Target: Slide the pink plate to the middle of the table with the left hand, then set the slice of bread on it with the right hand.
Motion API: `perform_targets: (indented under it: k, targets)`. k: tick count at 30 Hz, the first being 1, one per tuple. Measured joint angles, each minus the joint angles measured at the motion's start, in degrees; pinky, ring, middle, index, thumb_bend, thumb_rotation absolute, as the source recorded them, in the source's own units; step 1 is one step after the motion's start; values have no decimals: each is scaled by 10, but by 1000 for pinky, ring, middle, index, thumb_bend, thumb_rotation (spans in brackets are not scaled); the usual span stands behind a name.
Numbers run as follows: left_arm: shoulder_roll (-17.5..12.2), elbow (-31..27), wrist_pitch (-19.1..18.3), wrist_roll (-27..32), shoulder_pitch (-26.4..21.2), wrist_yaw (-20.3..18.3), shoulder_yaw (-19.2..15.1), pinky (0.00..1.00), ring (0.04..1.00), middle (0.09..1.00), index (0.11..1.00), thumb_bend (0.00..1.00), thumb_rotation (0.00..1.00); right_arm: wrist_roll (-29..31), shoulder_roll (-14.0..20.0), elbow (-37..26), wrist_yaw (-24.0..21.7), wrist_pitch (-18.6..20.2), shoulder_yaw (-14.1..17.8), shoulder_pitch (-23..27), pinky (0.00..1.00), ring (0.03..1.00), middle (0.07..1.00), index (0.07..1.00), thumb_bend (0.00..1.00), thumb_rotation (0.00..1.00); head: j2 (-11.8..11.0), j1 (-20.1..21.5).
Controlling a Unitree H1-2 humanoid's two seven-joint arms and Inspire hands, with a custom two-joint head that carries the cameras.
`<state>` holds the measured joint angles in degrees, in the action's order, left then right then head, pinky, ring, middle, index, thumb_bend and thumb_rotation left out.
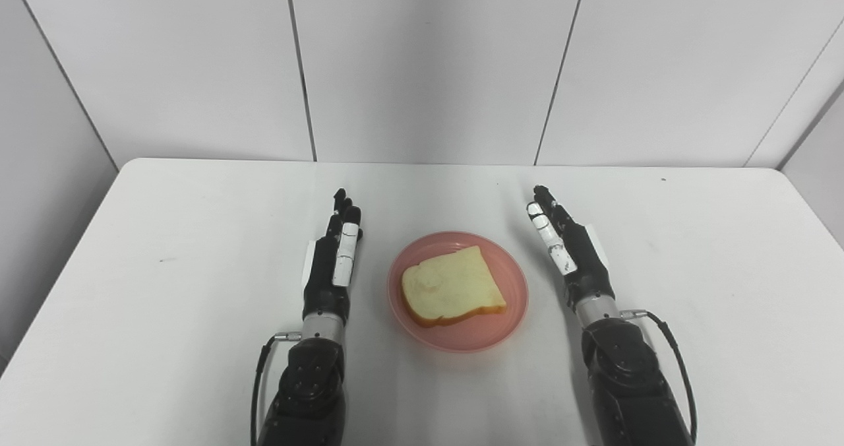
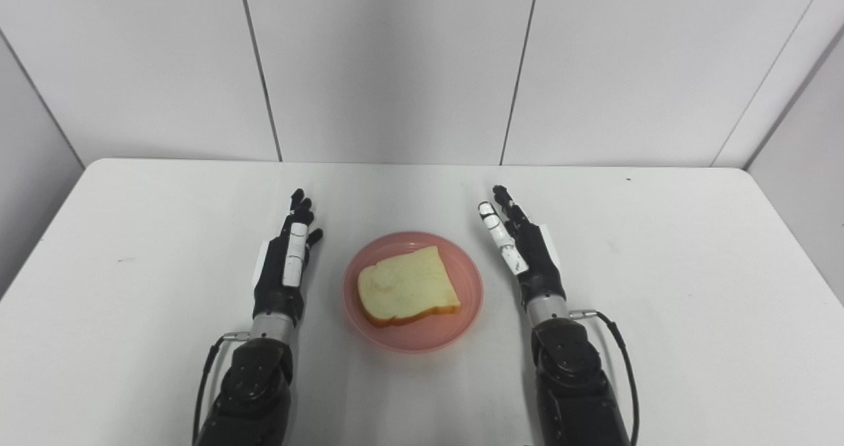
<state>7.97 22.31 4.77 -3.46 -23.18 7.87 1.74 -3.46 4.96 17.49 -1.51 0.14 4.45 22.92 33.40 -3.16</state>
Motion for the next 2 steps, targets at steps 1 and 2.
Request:
perform_targets:
  k: [1,2]
  targets:
    - [-1,0,-2,0,-1,0,0,1000,1000,1000,969,901,993,-1,1,1,2,-2,-2,0,1000,984,940,897,827,851,0,0]
    - [-1,0,-2,0,-1,0,0,1000,1000,1000,969,900,994,-1,1,2,3,-4,-4,0,1000,983,940,897,828,856,0,1]
